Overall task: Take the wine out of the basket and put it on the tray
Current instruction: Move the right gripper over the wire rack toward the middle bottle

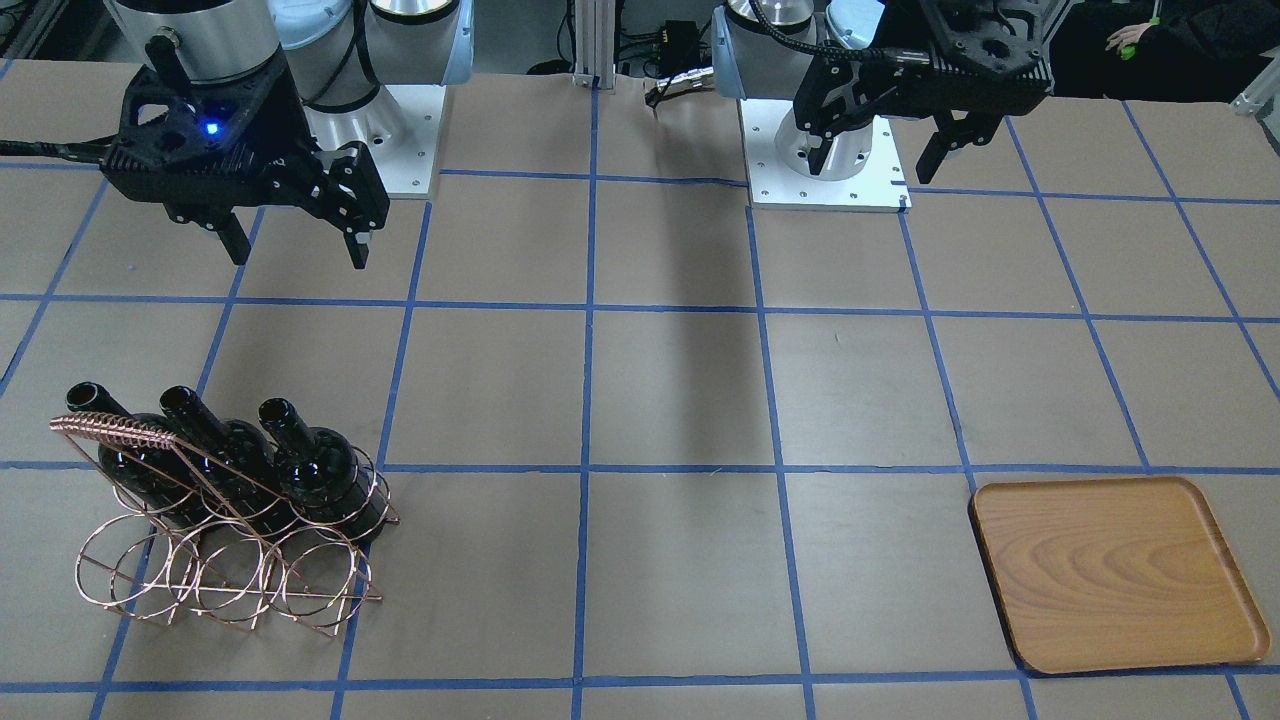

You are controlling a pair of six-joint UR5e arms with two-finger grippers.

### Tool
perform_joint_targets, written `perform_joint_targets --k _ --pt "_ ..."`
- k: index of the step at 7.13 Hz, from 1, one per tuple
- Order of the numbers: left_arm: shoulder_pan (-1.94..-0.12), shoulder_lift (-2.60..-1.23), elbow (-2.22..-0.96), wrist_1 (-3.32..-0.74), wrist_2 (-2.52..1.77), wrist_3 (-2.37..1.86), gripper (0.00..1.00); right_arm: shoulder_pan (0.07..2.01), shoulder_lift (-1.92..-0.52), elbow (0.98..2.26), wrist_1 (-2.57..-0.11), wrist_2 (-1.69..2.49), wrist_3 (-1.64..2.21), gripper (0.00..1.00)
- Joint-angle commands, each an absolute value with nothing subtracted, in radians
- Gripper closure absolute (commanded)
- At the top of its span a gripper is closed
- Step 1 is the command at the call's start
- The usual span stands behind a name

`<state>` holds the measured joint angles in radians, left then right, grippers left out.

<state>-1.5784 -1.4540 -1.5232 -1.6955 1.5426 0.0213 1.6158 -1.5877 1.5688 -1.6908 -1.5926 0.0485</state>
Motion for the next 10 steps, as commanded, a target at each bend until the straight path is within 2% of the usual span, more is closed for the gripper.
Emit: perform_joint_targets --k 1,4,8,9,10 --pt "-1.578 -1.454 -1.523 -1.695 1.542 0.021 0.00 1.592 -1.588 1.568 -1.707 -1.582 0.055 0.00" --pt "-1.578 -1.453 -1.523 -1.697 1.542 0.021 0.00 1.542 -1.580 1.568 -1.754 -1.577 0.040 0.00" --pt "-1.578 -1.451 -1.523 -1.695 1.542 0.021 0.00 1.442 -1.485 1.566 -1.878 -1.577 -0.125 0.01" --pt "-1.578 -1.453 -1.523 -1.695 1.542 0.021 0.00 1.425 -1.476 1.568 -1.878 -1.577 -0.146 0.07" --pt "-1.578 -1.453 -1.523 -1.697 1.540 0.021 0.00 1.424 -1.459 1.569 -1.879 -1.580 -0.146 0.09"
